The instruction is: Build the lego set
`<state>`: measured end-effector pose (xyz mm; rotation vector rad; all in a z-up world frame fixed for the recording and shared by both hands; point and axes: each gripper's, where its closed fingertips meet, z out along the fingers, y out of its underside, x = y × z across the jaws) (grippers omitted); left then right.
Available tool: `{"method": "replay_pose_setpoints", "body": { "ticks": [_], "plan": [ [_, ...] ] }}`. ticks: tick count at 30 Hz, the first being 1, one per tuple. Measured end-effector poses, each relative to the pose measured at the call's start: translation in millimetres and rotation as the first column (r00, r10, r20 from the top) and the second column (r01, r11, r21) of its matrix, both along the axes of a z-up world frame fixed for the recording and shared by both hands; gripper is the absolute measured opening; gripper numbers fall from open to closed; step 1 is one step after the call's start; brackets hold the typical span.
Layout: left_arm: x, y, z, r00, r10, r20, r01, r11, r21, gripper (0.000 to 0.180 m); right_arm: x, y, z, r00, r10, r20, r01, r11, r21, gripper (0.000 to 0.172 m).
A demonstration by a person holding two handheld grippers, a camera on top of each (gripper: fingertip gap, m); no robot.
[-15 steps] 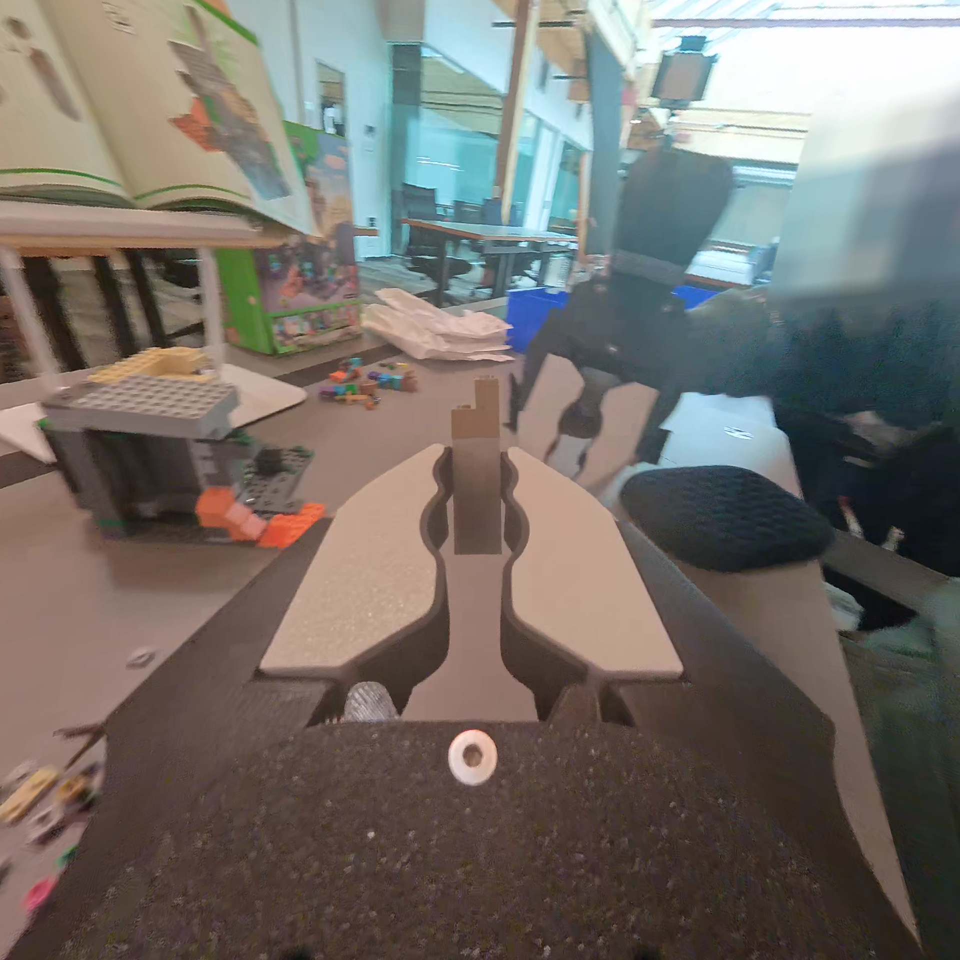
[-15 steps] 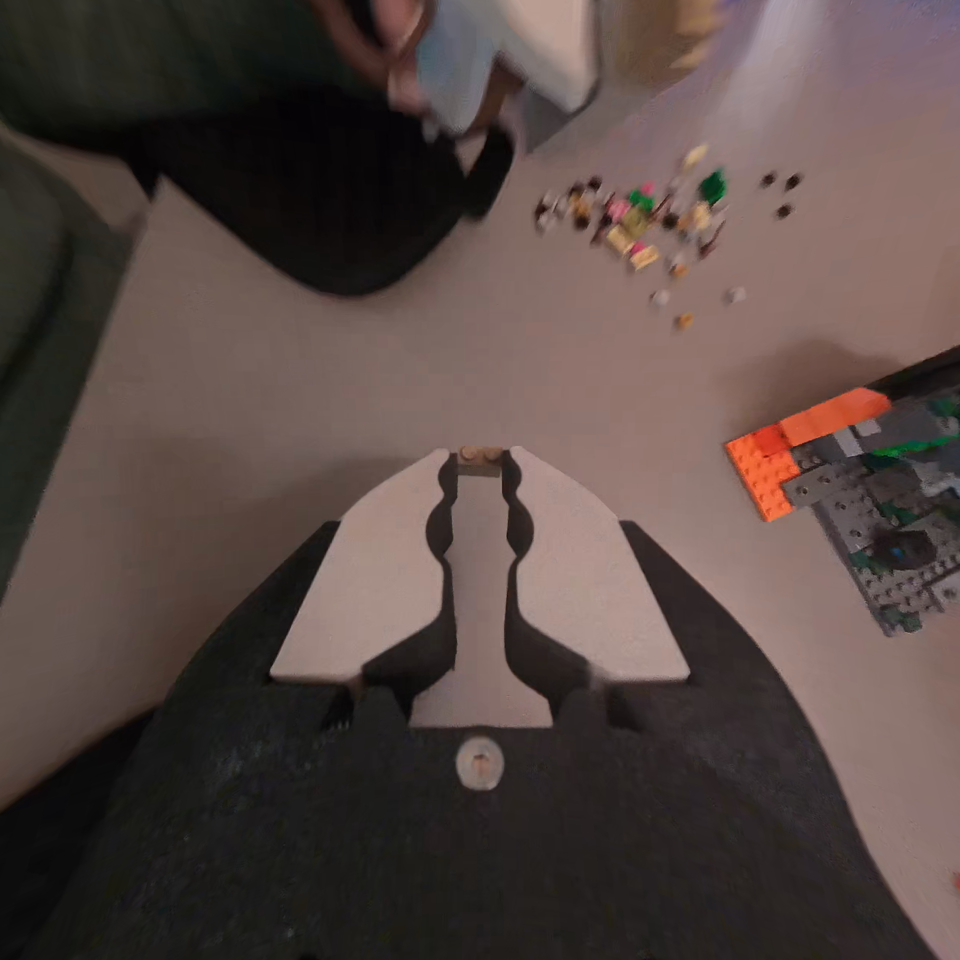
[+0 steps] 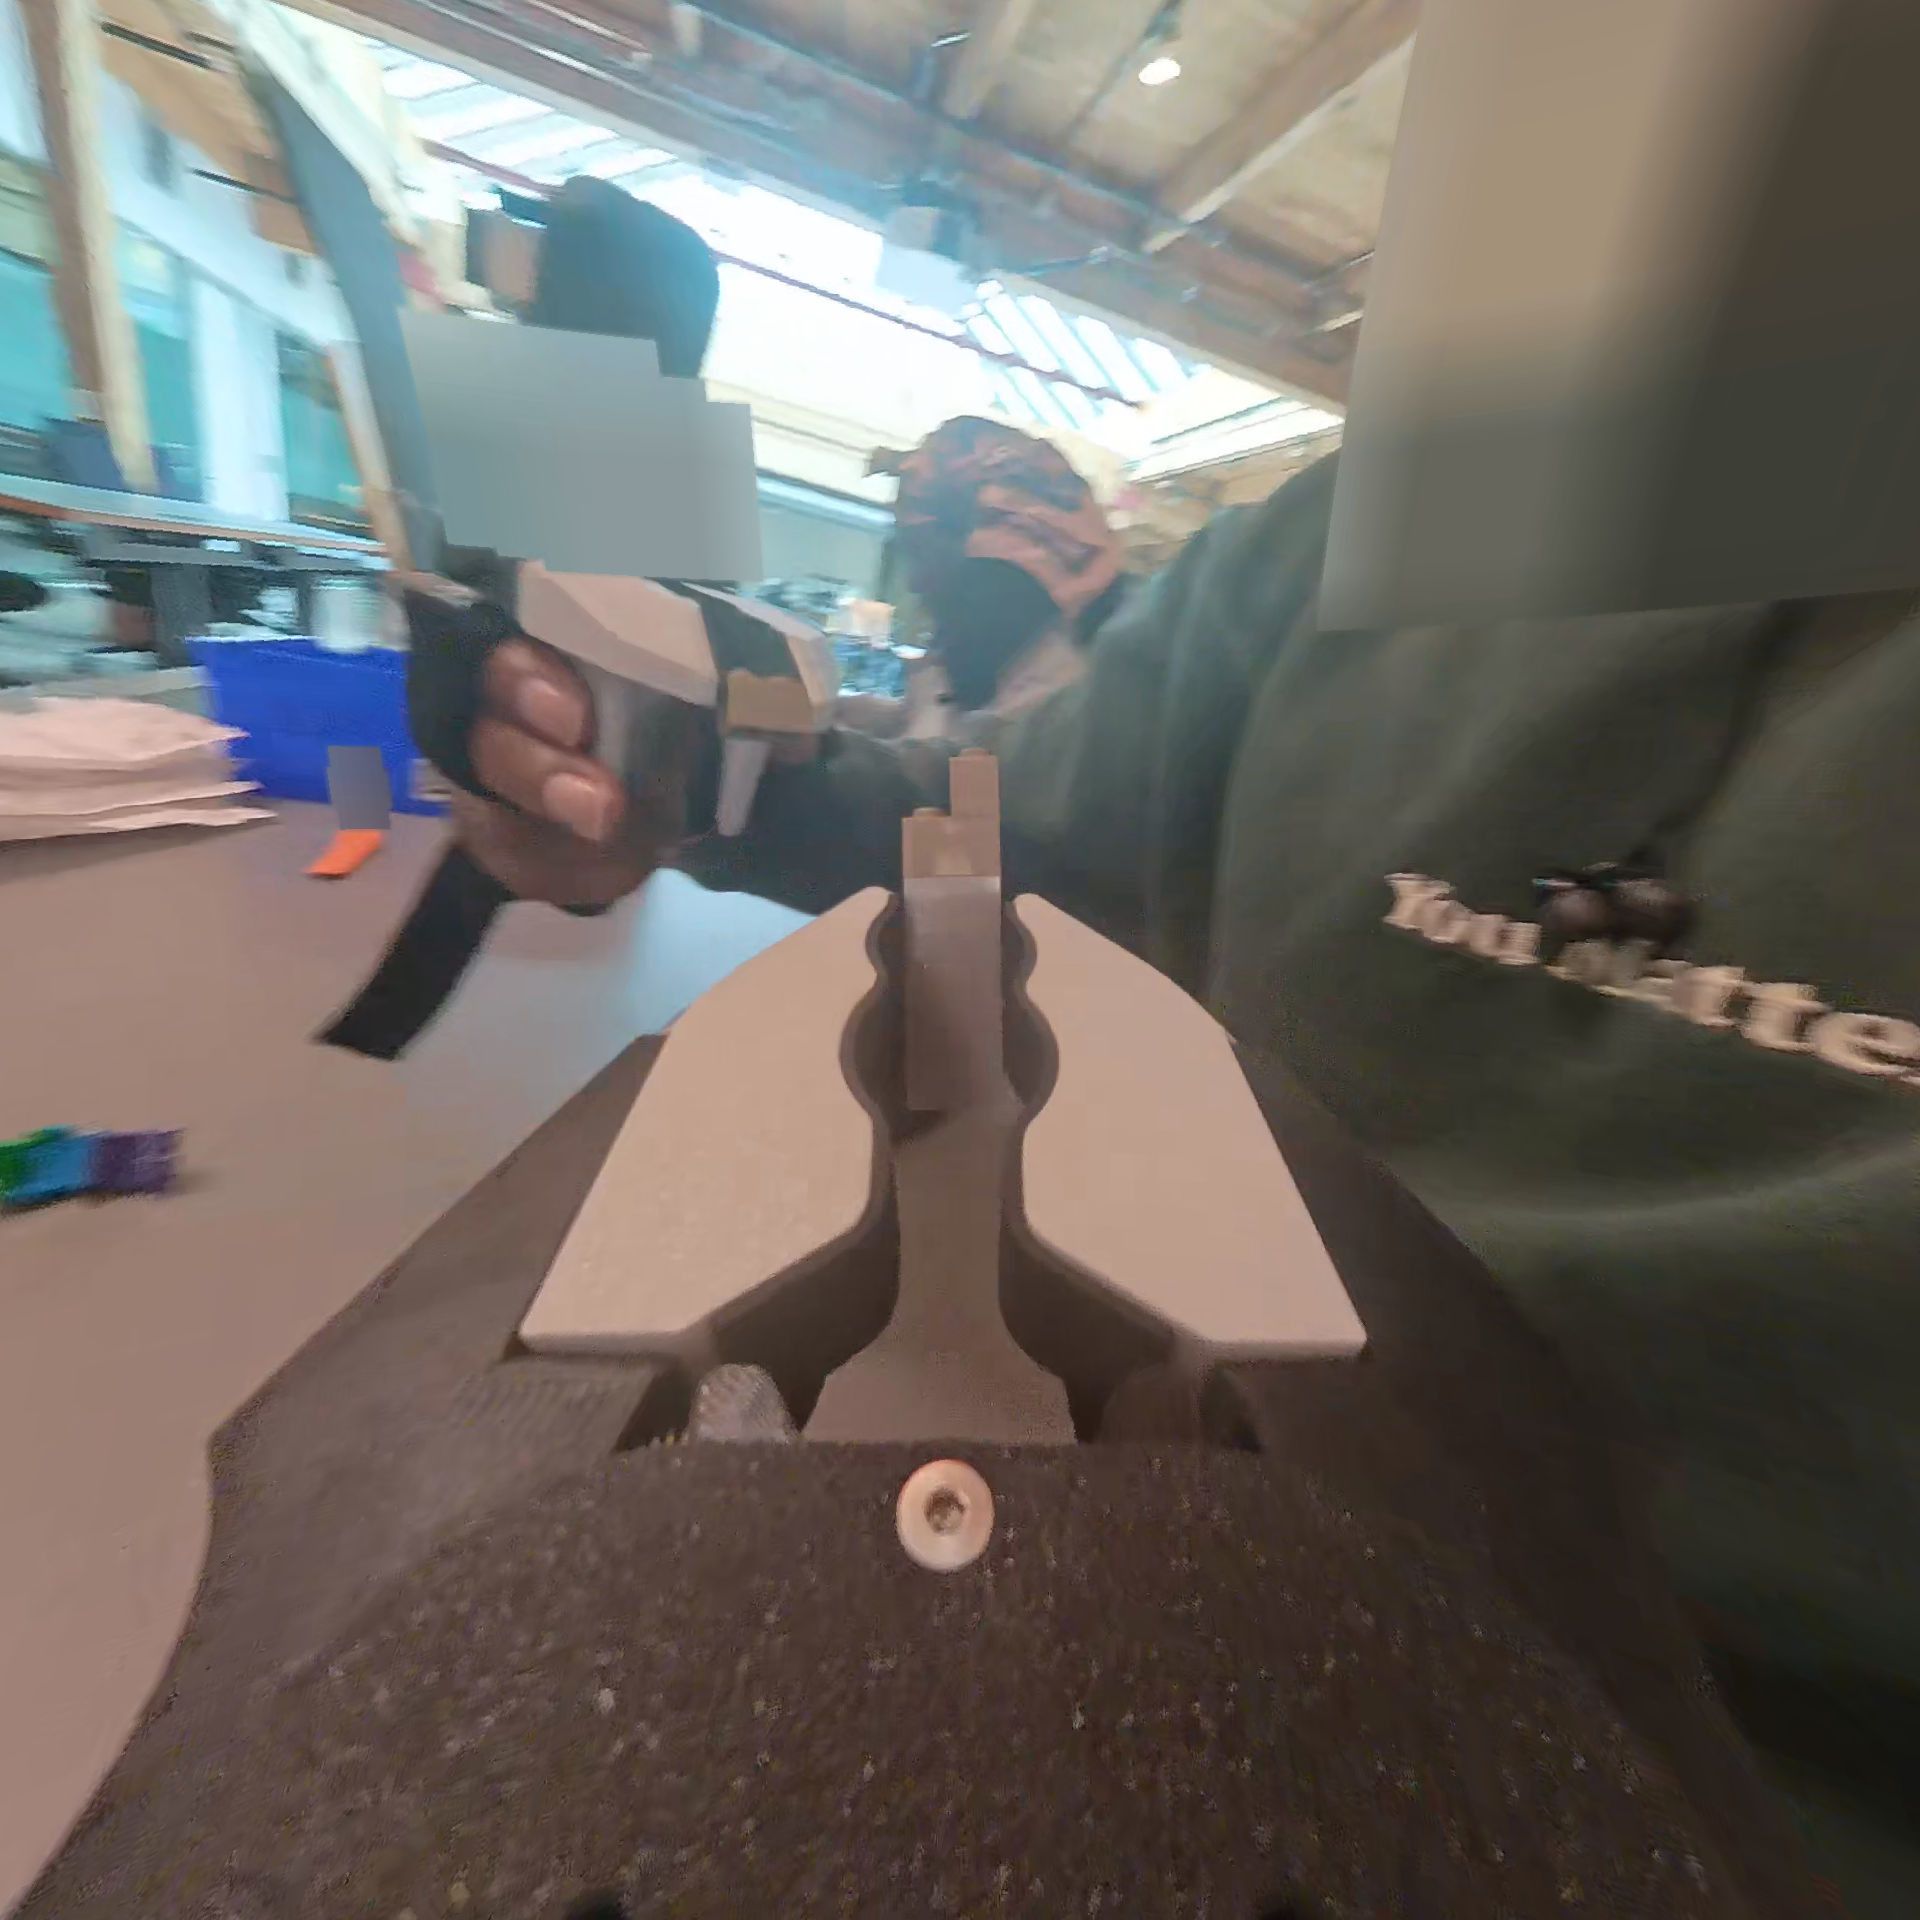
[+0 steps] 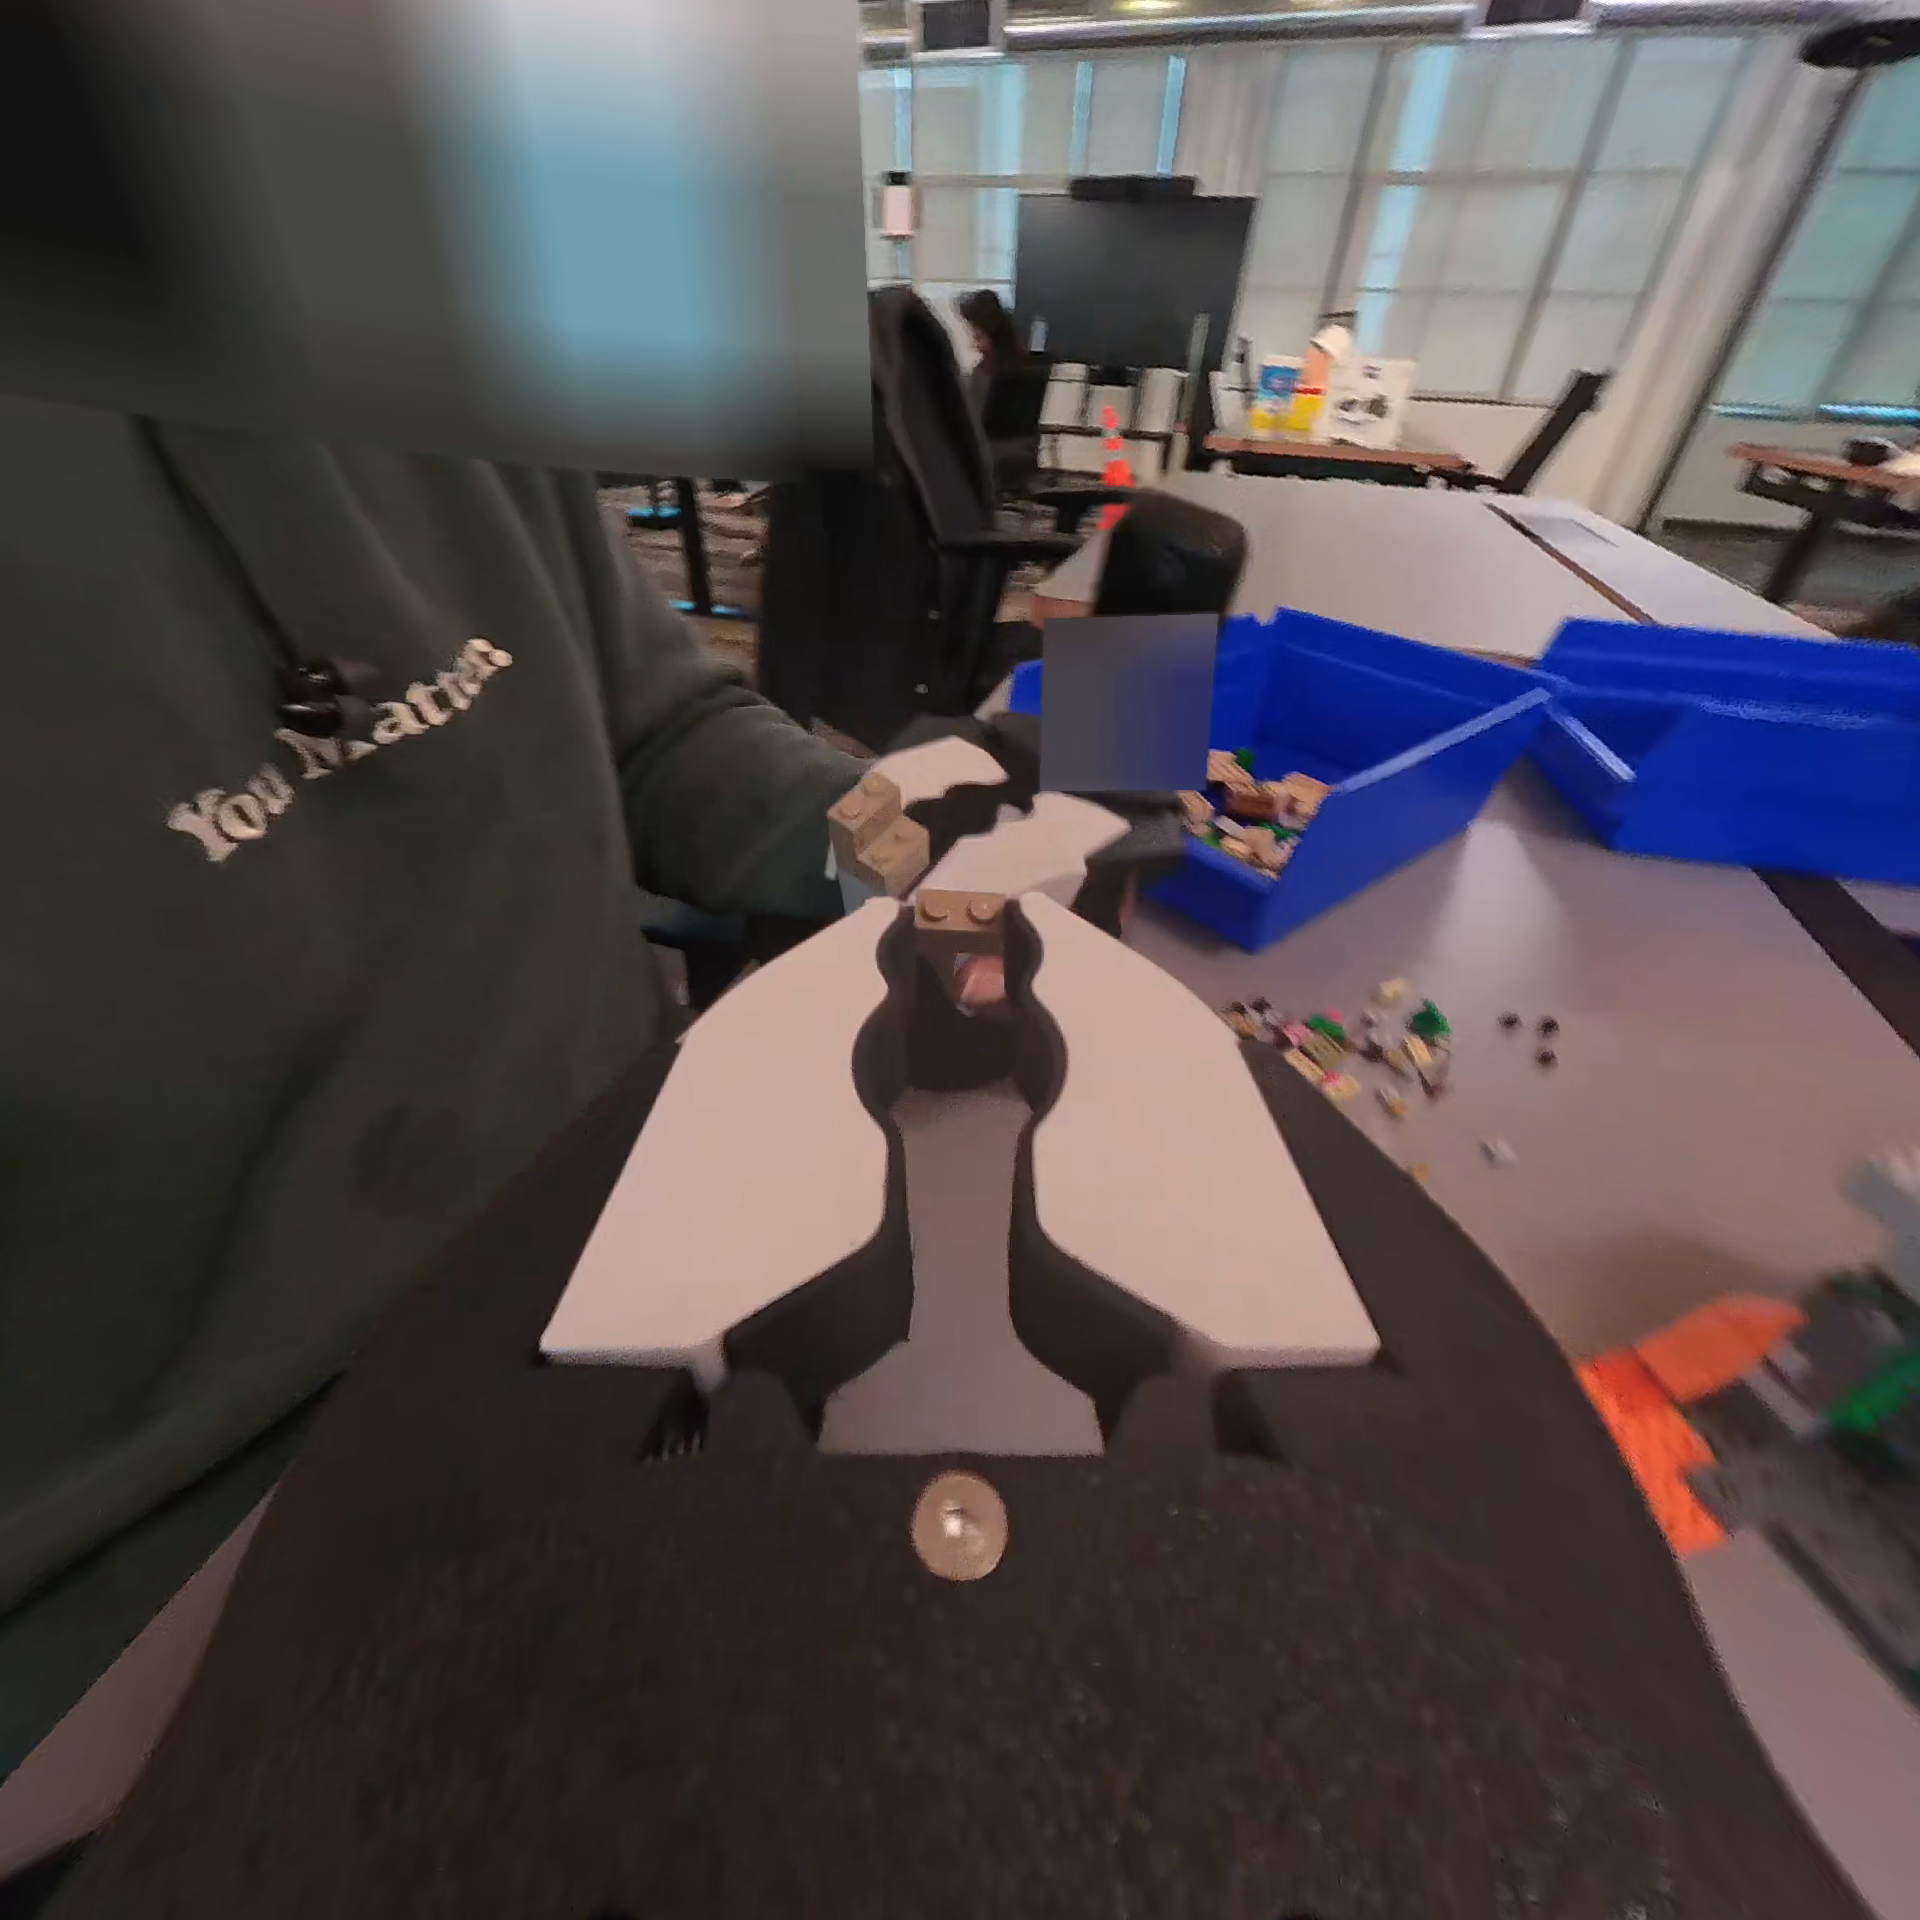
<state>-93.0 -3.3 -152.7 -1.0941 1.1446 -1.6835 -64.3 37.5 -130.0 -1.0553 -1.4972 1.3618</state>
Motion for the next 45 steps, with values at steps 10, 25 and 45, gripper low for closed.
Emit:
{"method": "replay_pose_setpoints", "body": {
  "ticks": [10, 25, 45],
  "plan": [
    [-3, -29, 12, 0.959, -0.26, 0.114, 0.267, 0.962, -0.051, 0.016, -28, -59, 16, 0.925, 0.354, 0.14, -0.375, 0.91, 0.175, 0.016],
    [-11, -38, 21, 0.943, -0.294, 0.157, 0.299, 0.954, -0.009, 0.016, -40, -67, 15, 0.828, 0.459, 0.323, -0.533, 0.823, 0.195, 0.016],
    [-22, -40, 32, 0.945, -0.254, 0.208, 0.249, 0.967, 0.05, 0.016, -52, -72, 22, 0.793, 0.438, 0.424, -0.569, 0.78, 0.26, 0.016]
  ]
}}
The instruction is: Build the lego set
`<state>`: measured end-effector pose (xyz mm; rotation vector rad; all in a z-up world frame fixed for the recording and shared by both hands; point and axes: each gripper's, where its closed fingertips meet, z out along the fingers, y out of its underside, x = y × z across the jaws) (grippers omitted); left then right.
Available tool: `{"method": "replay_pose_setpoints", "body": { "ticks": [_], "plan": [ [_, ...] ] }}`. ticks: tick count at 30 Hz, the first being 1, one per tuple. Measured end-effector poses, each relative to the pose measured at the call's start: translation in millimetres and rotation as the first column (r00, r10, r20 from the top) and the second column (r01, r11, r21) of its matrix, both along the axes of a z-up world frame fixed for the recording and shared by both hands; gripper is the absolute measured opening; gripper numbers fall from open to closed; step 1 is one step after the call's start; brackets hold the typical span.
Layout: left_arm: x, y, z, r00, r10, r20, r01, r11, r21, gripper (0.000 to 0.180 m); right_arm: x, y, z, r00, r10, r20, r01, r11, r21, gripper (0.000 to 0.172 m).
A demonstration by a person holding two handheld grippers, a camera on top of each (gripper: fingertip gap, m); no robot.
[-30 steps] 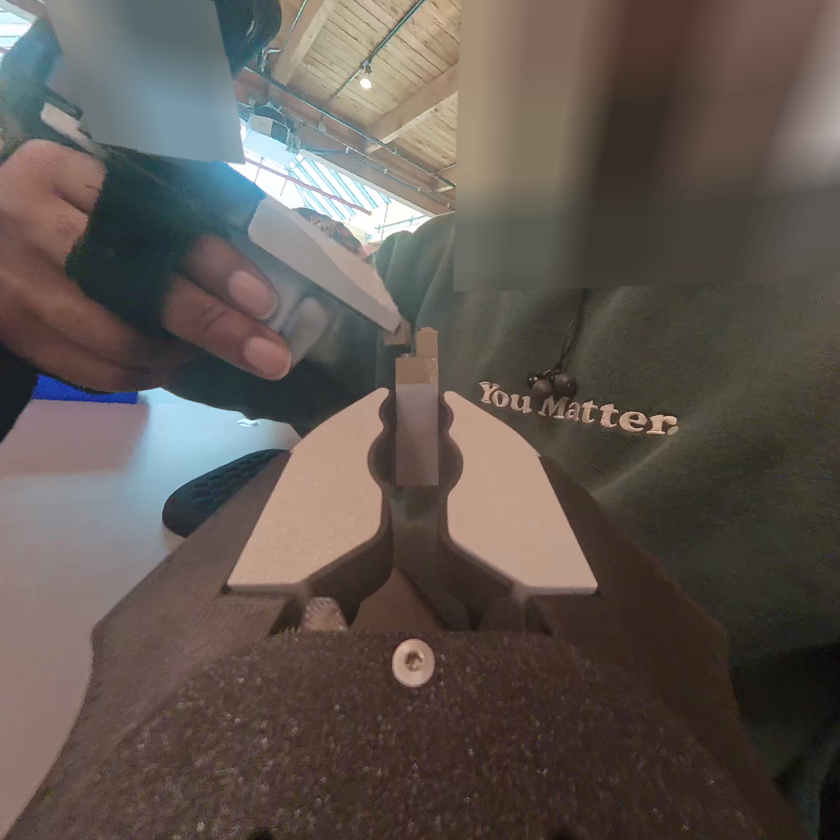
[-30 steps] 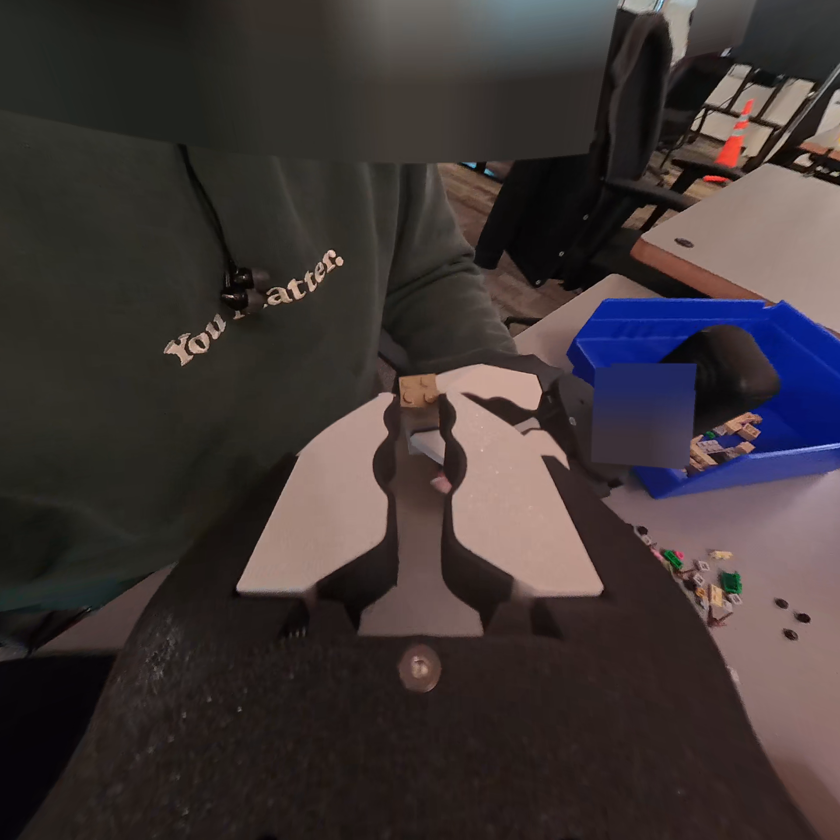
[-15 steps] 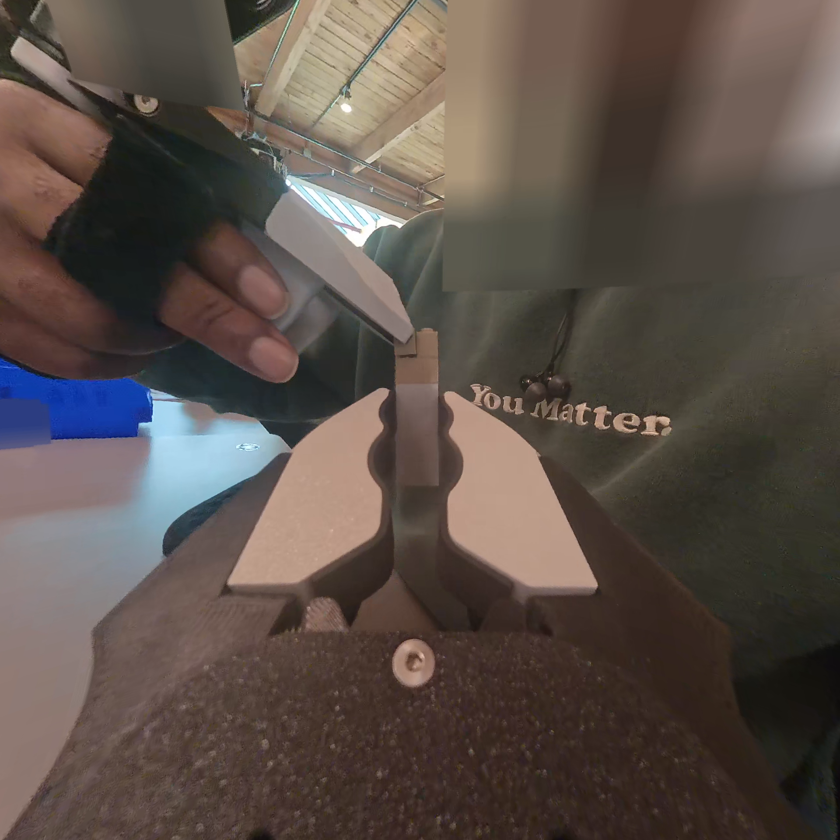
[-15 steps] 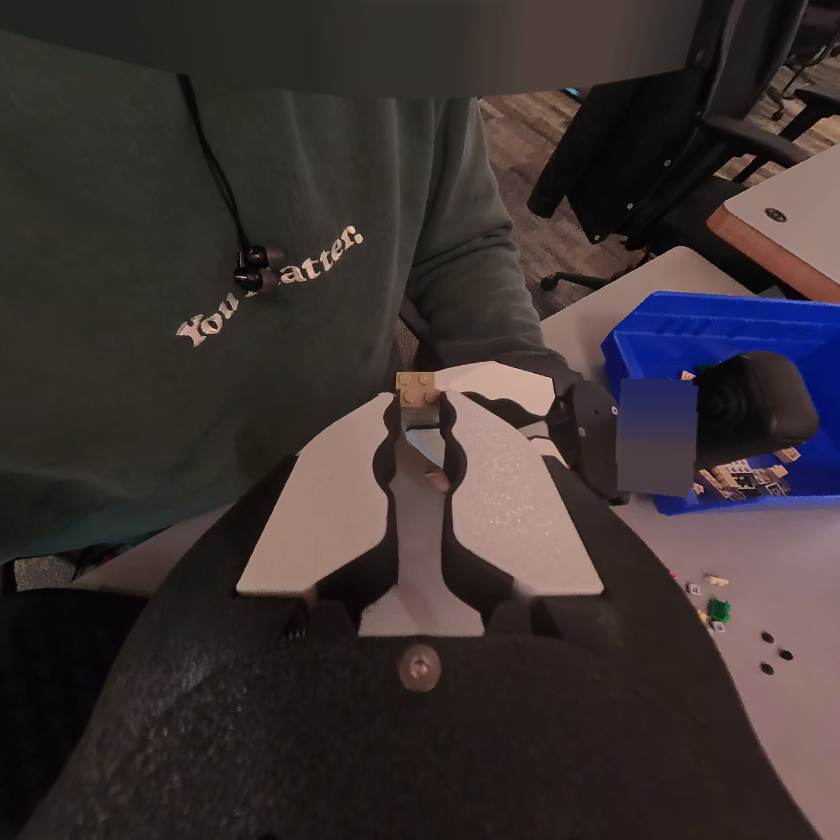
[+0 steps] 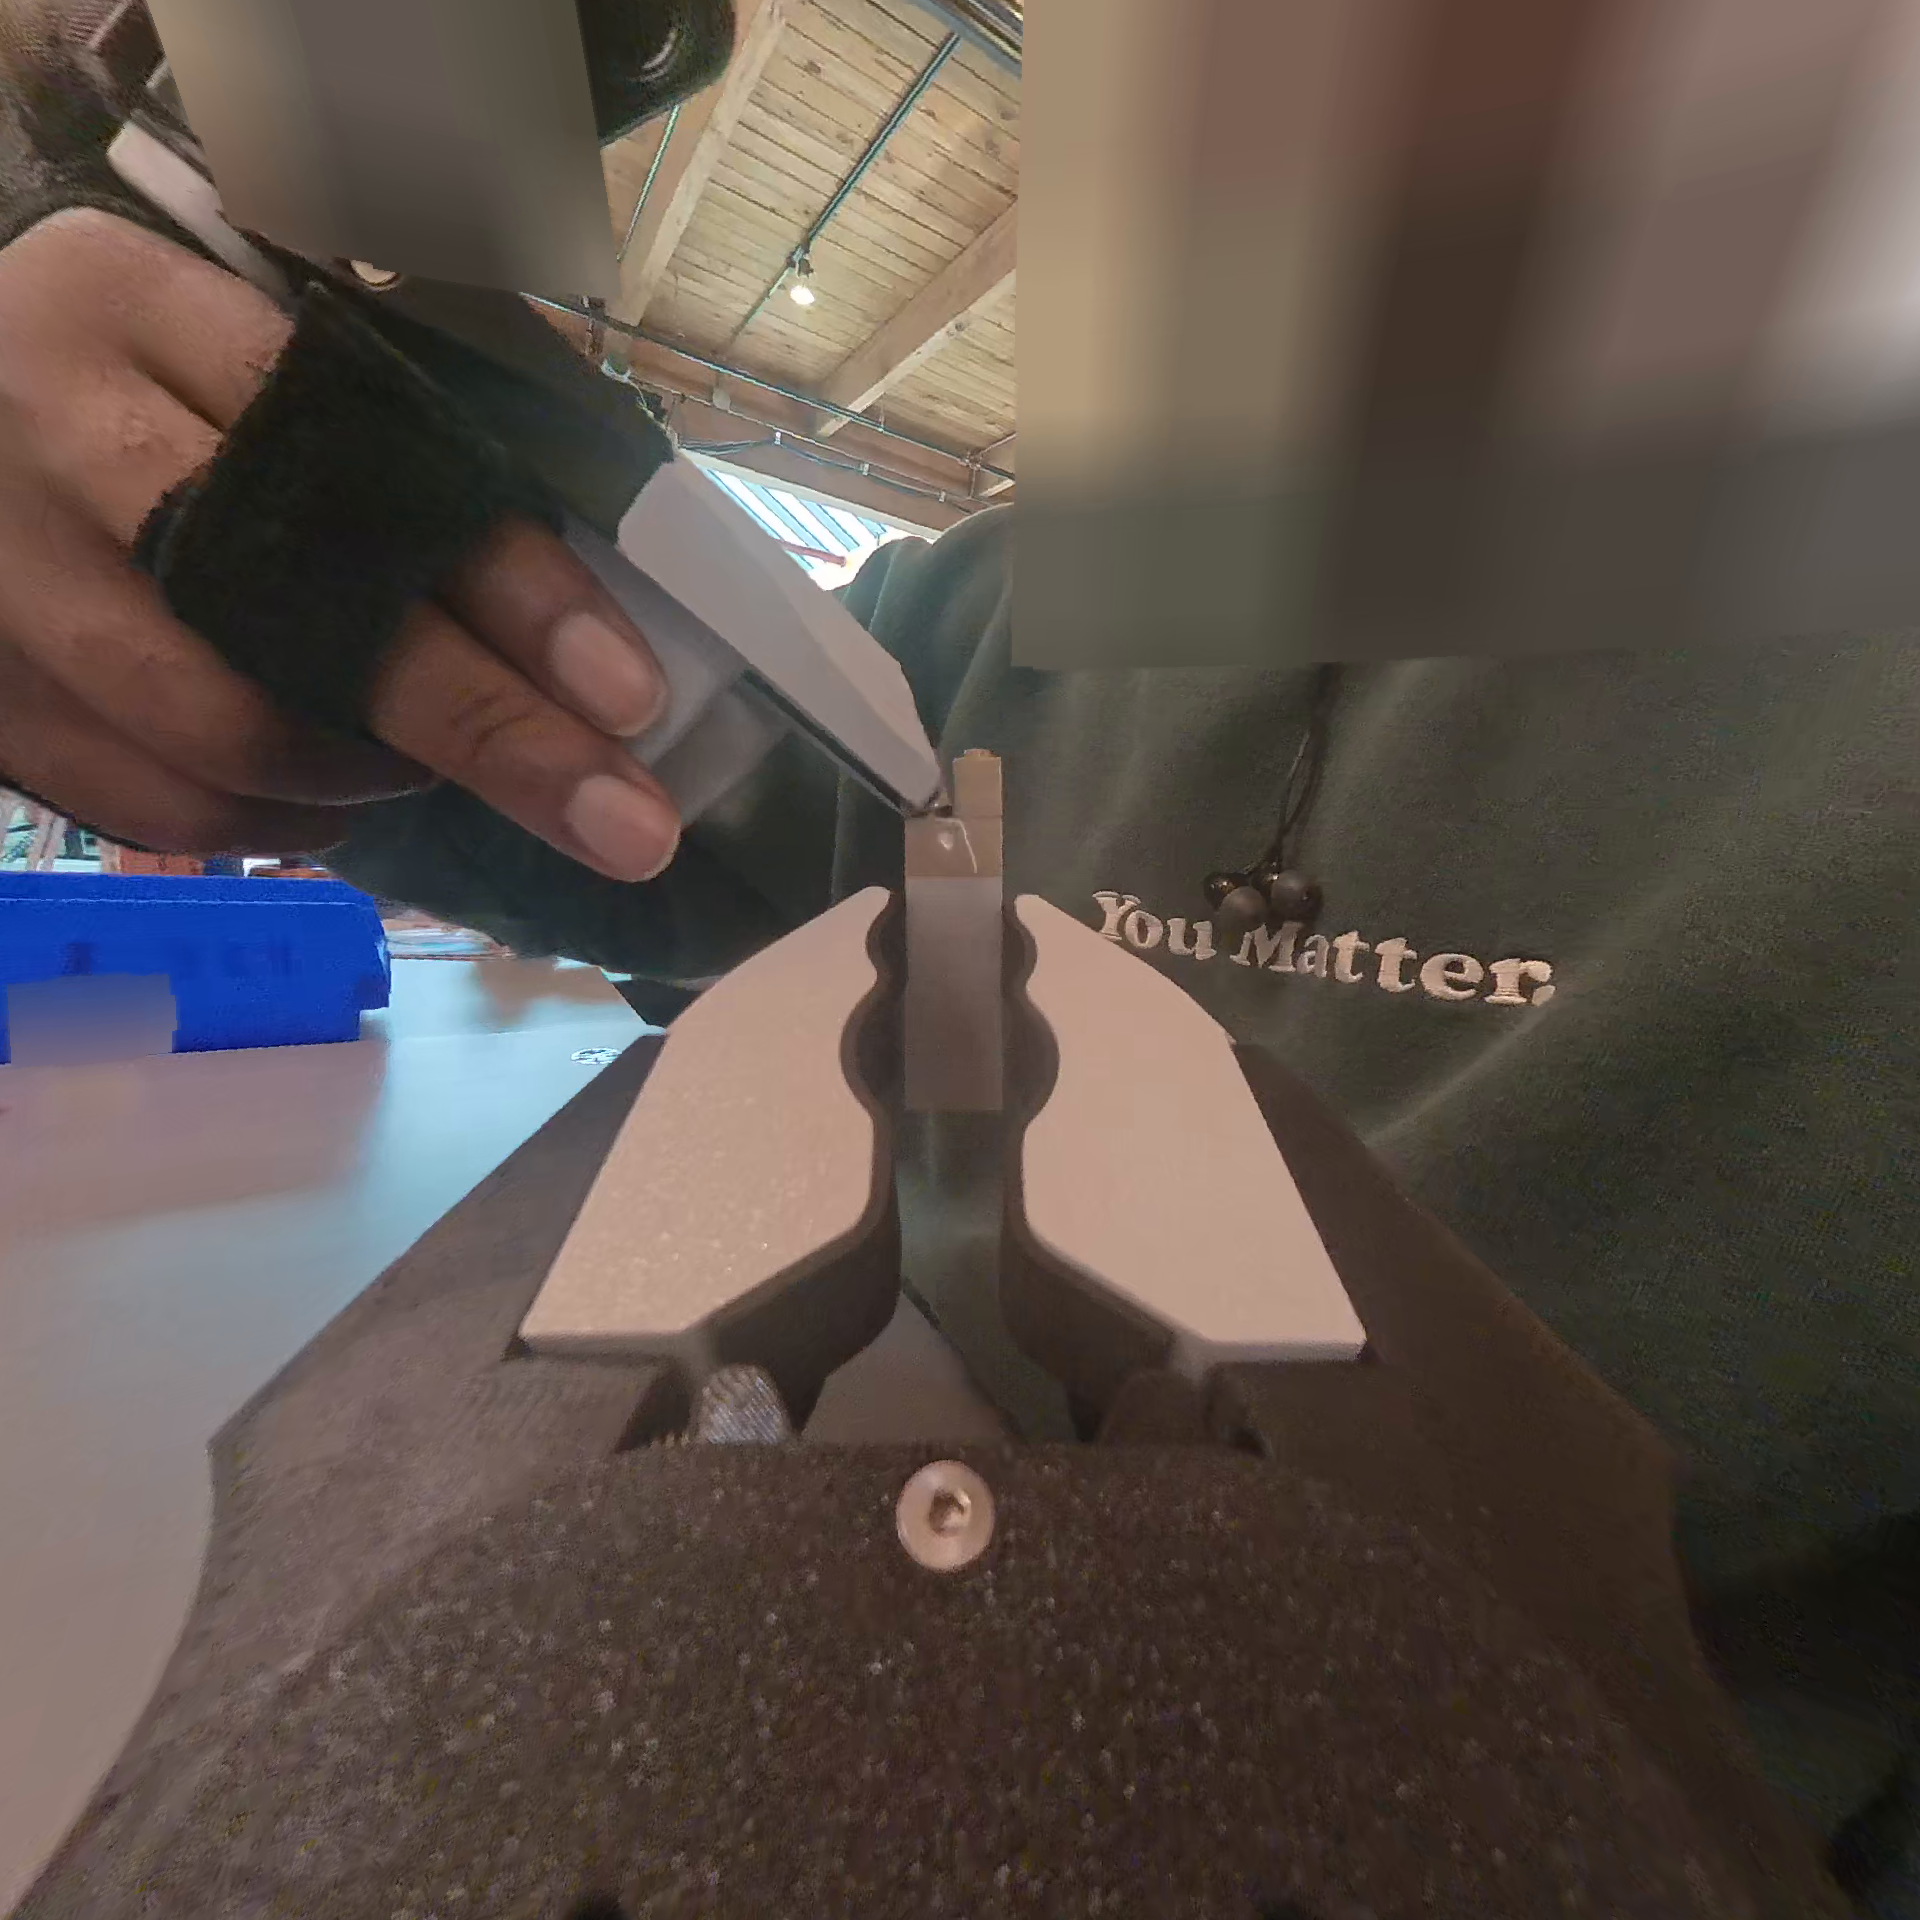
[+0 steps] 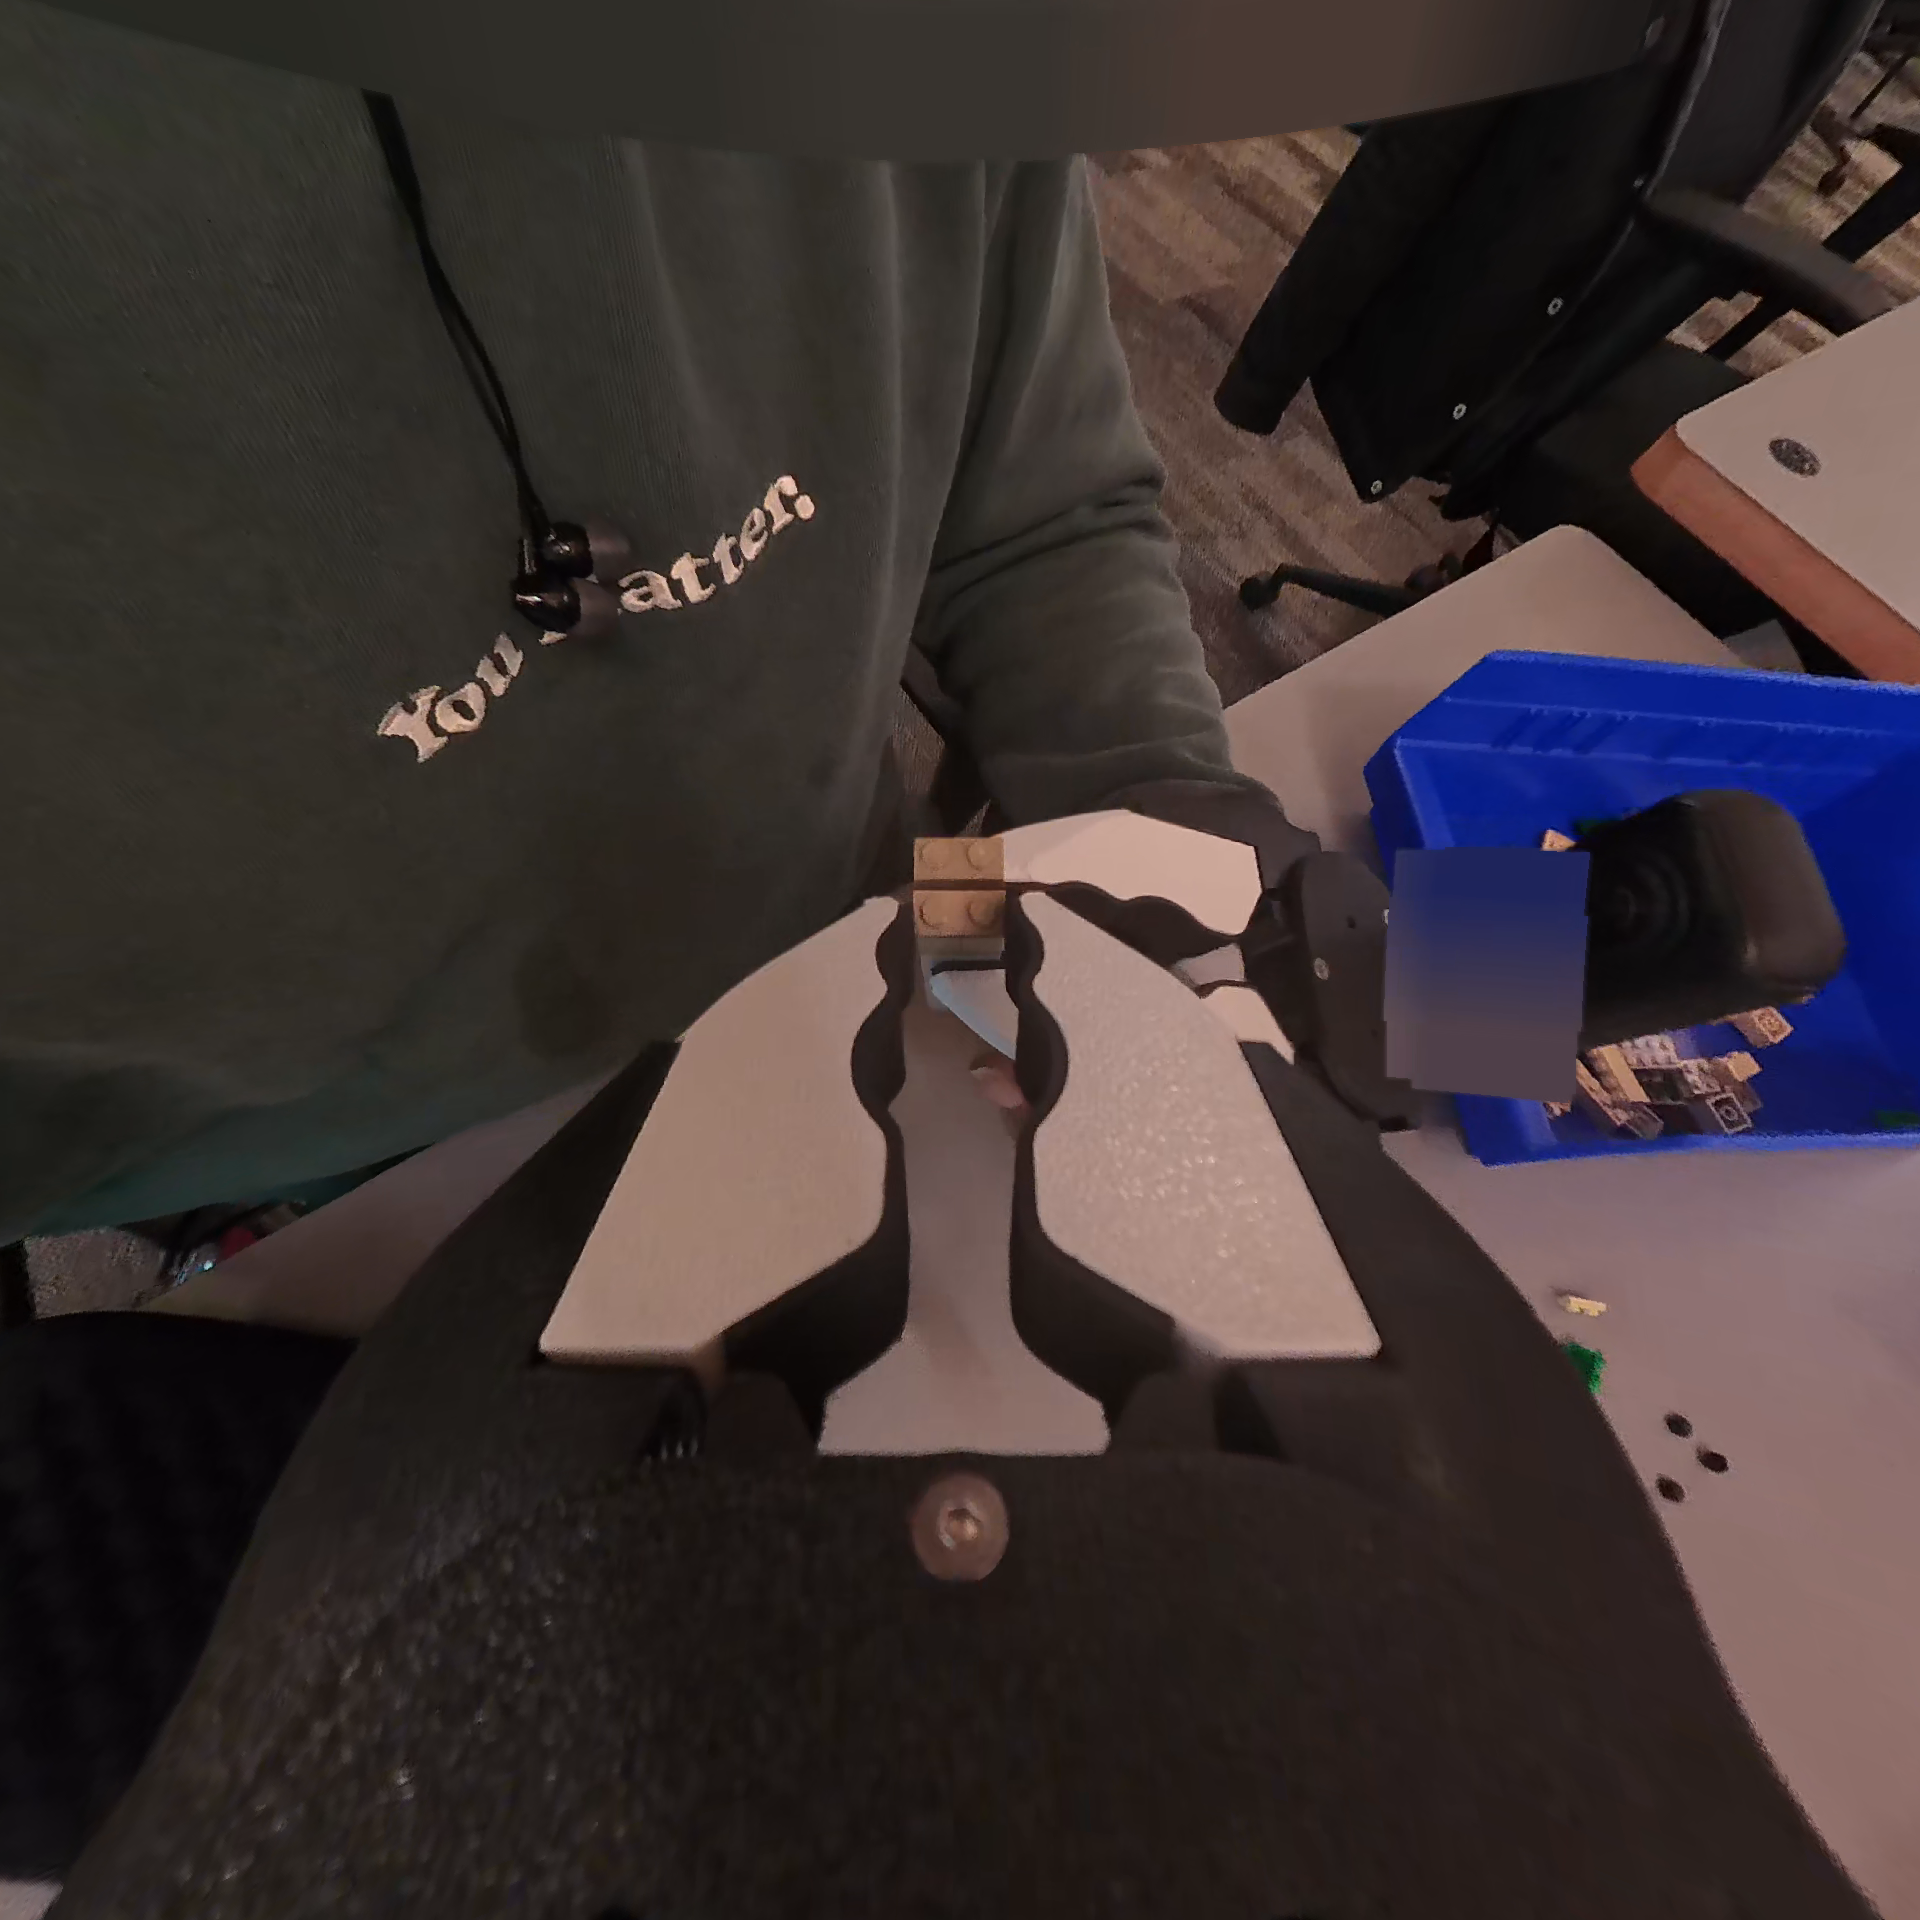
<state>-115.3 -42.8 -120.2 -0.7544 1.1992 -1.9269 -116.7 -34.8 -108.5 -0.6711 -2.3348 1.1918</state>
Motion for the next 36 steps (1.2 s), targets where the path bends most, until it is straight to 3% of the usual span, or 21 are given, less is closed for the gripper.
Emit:
{"method": "replay_pose_setpoints", "body": {
  "ticks": [13, 16, 18, 21, 23, 25, 28, 32, 36],
  "plan": [
    [-1, 2, 2, 0.999, 0.043, 0.009, -0.043, 0.999, 0.015, 0.016, -5, 1, 4, 0.998, -0.038, 0.048, 0.036, 0.998, 0.052, 0.028],
    [0, 15, 4, 0.991, 0.136, 0.017, -0.137, 0.991, 0.005, 0.016, -5, 9, 14, 0.994, -0.112, 0.013, 0.112, 0.993, 0.031, 0.032],
    [1, 32, 6, 0.963, 0.268, 0.017, -0.268, 0.964, -0.007, 0.016, -4, 21, 20, 0.975, -0.21, -0.07, 0.213, 0.976, 0.041, 0.035],
    [1, 63, 2, 0.889, 0.457, -0.031, -0.457, 0.889, -0.024, 0.017, 1, 47, 22, 0.892, -0.385, -0.238, 0.414, 0.906, 0.086, 0.04],
    [0, 79, -2, 0.834, 0.547, -0.07, -0.55, 0.834, -0.031, 0.017, 5, 68, 15, 0.8, -0.486, -0.353, 0.561, 0.814, 0.15, 0.045],
    [1, 91, -5, 0.793, 0.6, -0.105, -0.606, 0.794, -0.044, 0.017, 8, 84, 5, 0.71, -0.527, -0.468, 0.671, 0.708, 0.22, 0.053],
    [4, 101, -13, 0.751, 0.641, -0.158, -0.654, 0.755, -0.044, 0.016, 6, 94, -15, 0.642, -0.53, -0.554, 0.748, 0.593, 0.3, 0.071],
    [7, 104, -16, 0.738, 0.65, -0.18, -0.667, 0.743, -0.05, 0.017, -5, 97, -40, 0.629, -0.509, -0.588, 0.766, 0.532, 0.359, 0.088],
    [9, 101, -16, 0.756, 0.629, -0.182, -0.647, 0.76, -0.059, 0.017, -10, 97, -43, 0.611, -0.512, -0.604, 0.773, 0.549, 0.318, 0.088]
  ]
}}
